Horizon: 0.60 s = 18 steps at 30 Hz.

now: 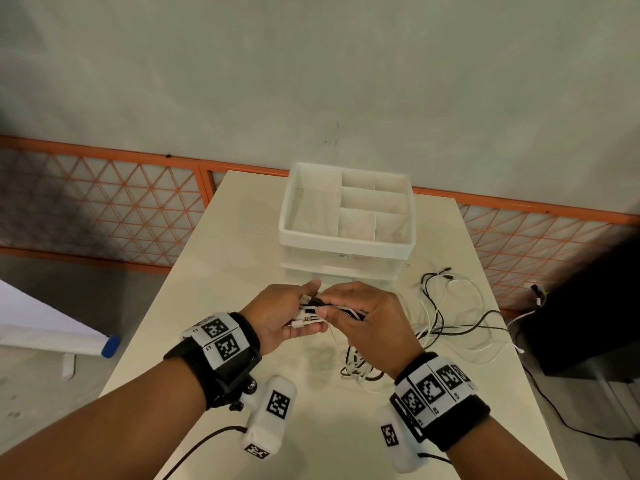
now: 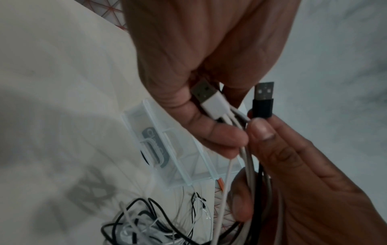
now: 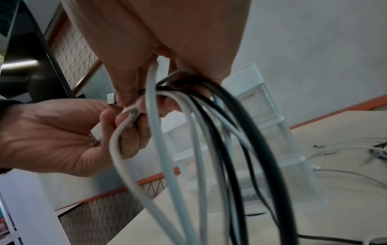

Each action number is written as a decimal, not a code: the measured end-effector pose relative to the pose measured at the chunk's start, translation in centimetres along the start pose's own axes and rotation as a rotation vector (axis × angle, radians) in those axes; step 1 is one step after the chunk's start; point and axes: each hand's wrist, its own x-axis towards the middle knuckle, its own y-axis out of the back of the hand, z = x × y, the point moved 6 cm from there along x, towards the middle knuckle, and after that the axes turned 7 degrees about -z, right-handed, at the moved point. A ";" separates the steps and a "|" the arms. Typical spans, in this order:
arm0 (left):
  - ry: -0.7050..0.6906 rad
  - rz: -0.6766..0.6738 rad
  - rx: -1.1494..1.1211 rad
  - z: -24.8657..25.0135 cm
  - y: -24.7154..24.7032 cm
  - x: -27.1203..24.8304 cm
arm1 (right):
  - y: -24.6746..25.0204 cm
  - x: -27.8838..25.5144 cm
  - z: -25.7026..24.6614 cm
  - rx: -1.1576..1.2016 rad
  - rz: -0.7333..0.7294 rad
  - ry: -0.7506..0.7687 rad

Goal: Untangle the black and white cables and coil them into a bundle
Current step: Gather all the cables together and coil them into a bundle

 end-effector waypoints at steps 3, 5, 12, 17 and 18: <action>0.067 -0.056 -0.125 -0.6 0.1 0.0 | -0.1 0.0 0.5 -0.040 -0.001 -0.051; 0.060 -0.102 -0.091 -0.7 0.0 0.1 | -0.1 0.1 0.6 -0.094 -0.006 -0.076; -0.137 0.013 -0.019 -0.3 -0.2 0.8 | -0.9 -0.3 0.6 0.086 -0.030 -0.192; -0.159 0.076 -0.050 0.1 0.5 1.0 | -1.6 -1.3 1.2 0.329 -0.170 -0.335; -0.159 0.093 -0.050 0.0 0.6 1.1 | -1.5 -1.5 1.6 0.345 -0.165 -0.387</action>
